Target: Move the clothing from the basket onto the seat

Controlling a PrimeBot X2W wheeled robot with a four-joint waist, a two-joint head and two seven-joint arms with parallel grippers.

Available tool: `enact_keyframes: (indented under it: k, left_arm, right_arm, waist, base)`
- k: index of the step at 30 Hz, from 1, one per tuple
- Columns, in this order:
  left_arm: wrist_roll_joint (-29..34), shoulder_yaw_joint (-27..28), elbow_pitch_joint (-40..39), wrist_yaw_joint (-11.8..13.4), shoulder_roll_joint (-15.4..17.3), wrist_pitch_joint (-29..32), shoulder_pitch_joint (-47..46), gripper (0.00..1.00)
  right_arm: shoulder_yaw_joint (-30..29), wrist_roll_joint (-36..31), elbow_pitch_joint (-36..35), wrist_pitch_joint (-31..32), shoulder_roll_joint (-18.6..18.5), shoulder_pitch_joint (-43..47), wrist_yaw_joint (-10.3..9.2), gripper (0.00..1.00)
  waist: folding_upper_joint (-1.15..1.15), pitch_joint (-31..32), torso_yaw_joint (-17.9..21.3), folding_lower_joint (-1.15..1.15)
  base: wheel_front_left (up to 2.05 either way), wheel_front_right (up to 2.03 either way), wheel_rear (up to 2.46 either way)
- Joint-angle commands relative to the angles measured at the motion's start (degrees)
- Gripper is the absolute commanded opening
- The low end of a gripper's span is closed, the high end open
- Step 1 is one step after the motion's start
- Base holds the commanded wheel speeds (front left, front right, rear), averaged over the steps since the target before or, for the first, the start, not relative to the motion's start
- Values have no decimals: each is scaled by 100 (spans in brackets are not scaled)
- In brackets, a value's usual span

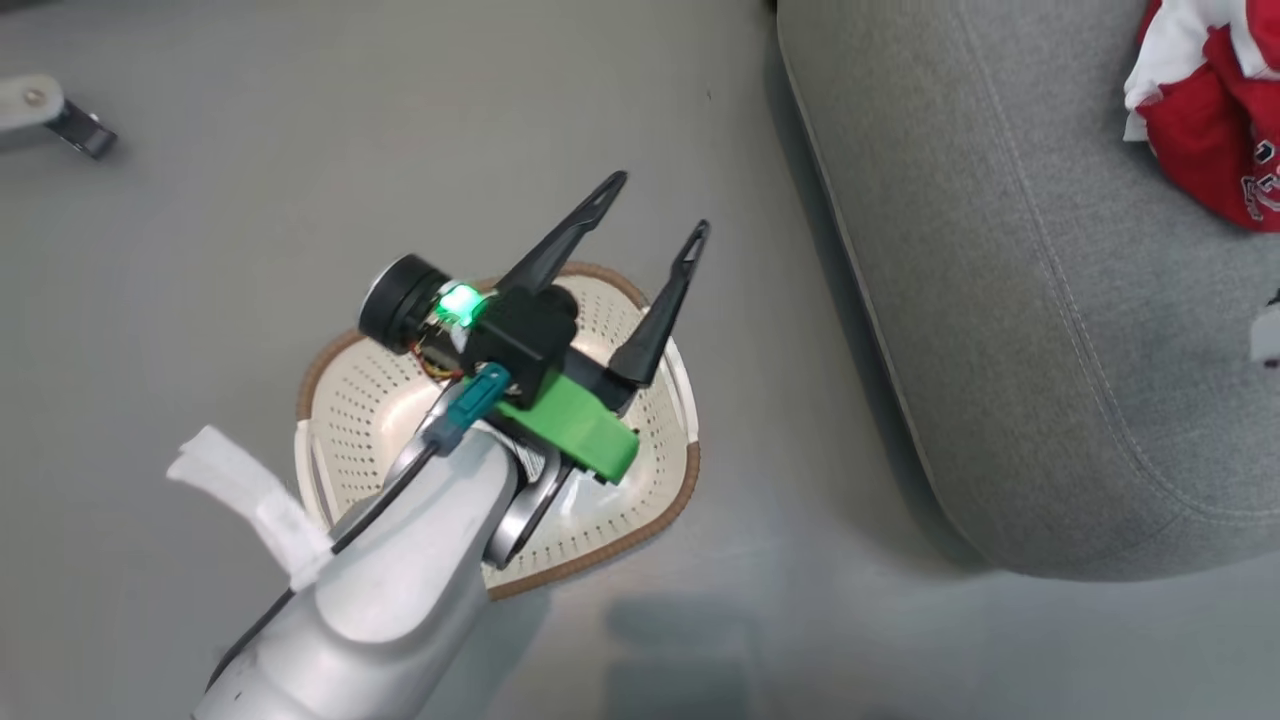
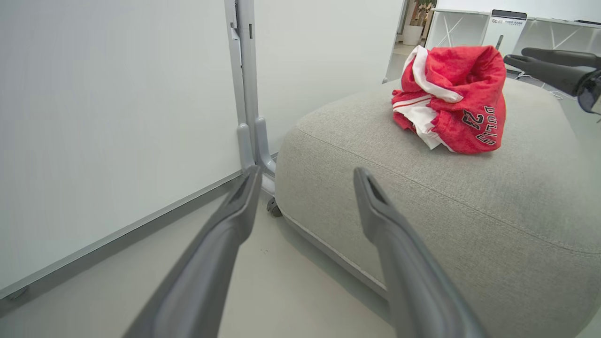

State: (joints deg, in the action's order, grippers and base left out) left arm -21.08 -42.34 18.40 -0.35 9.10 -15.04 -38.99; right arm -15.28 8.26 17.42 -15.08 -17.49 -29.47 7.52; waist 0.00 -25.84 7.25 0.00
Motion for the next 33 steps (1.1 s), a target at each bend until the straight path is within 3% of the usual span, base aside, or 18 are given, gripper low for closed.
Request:
enact_keyframes:
  k: [1, 9, 19, 33]
  left_arm:
    - [-21, 127, -39, 41, 37, -18, 183, 100]
    - [46, 1005, -196, 116, 66, -18, 919, 100]
    - [274, 2164, -300, 92, -41, -12, 1809, 100]
    - [641, 3078, -469, -66, -323, -13, 2743, 100]
  right_arm:
    - [60, -11, -158, -12, 64, 211, -6, 100]
    - [570, -64, -861, -13, 455, 817, -6, 100]
    - [1126, -93, -1118, -13, 894, 1289, -6, 100]
    - [1215, -195, -1398, -13, 1223, 2061, -6, 100]
  waist:
    - [0, 443, -257, 0]
    - [0, 930, -666, 0]
    - [0, 1475, -1175, 0]
    - [0, 1940, -1478, 0]
  base:
    - [0, 0, 0]
    - [0, 0, 0]
    - [0, 0, 0]
    - [0, 0, 0]
